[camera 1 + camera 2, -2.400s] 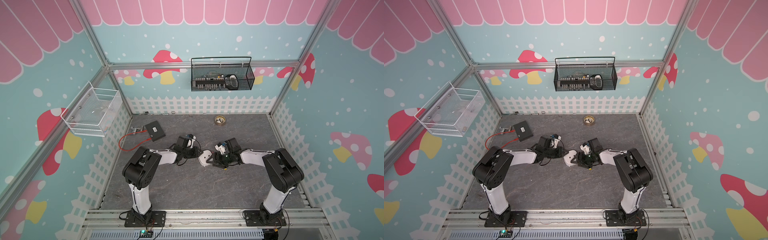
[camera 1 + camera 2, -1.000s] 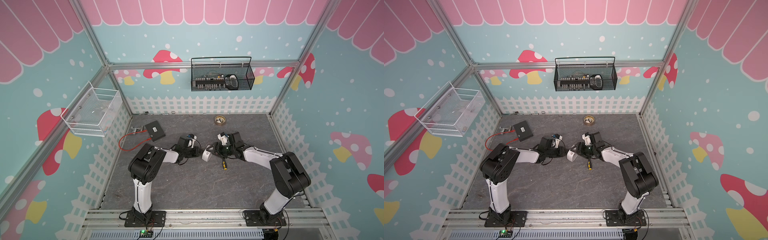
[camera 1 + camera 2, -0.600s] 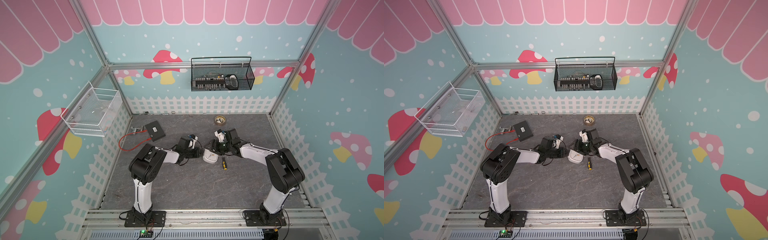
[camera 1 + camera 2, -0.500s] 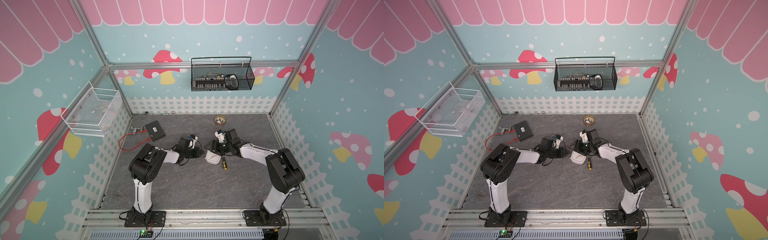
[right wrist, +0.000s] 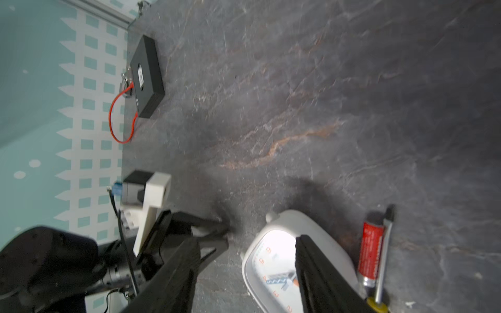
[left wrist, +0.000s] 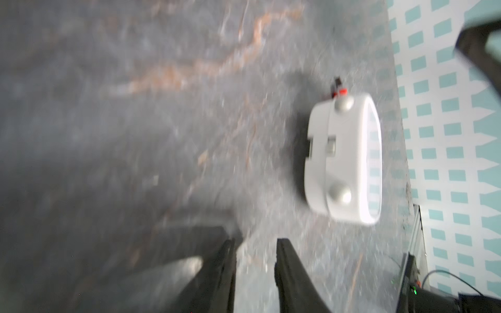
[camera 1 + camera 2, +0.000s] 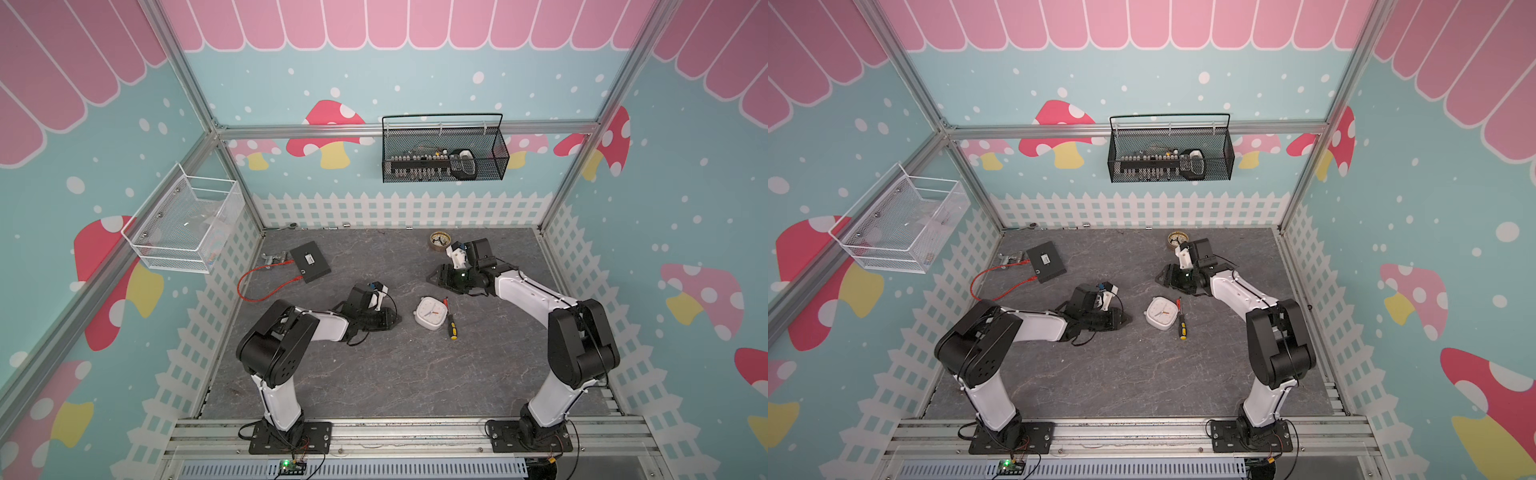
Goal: Remove the battery from the alarm
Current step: Adjust the alarm at the center of the board.
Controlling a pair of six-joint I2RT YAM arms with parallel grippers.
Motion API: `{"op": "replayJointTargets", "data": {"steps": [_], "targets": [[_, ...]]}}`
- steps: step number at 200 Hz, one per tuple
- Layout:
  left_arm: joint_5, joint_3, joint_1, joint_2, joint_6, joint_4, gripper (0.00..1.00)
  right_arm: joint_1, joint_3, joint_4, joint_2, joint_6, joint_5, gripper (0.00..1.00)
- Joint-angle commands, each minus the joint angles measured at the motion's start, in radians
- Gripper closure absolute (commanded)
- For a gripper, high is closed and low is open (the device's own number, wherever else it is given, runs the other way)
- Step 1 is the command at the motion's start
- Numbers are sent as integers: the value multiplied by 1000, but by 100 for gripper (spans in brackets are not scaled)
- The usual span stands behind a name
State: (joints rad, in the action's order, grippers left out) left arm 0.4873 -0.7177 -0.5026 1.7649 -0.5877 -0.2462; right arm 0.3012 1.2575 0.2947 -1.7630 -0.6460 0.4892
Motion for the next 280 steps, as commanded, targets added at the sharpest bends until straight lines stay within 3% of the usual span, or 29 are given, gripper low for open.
{"op": "replayJointTargets", "data": {"steps": [1,42,69,153,199,241,280], "targets": [[-12,77,-49,-97,-55,167,65,-27,87,165,-96,153,-2,40],[15,105,-140,-181,-167,83,62,-33,151,235,-186,231,44,48],[-10,73,-145,-121,-181,46,62,-33,112,236,-179,247,66,54],[-5,-97,-153,46,-231,-47,62,-29,-5,224,-143,286,112,55],[5,-147,-168,108,-247,-64,62,-1,-22,225,-114,296,132,61],[-21,-129,-157,73,-236,-45,62,49,-23,235,-94,291,146,69],[-43,-96,-107,-2,-212,-7,62,93,-30,239,-92,272,138,70]]}}
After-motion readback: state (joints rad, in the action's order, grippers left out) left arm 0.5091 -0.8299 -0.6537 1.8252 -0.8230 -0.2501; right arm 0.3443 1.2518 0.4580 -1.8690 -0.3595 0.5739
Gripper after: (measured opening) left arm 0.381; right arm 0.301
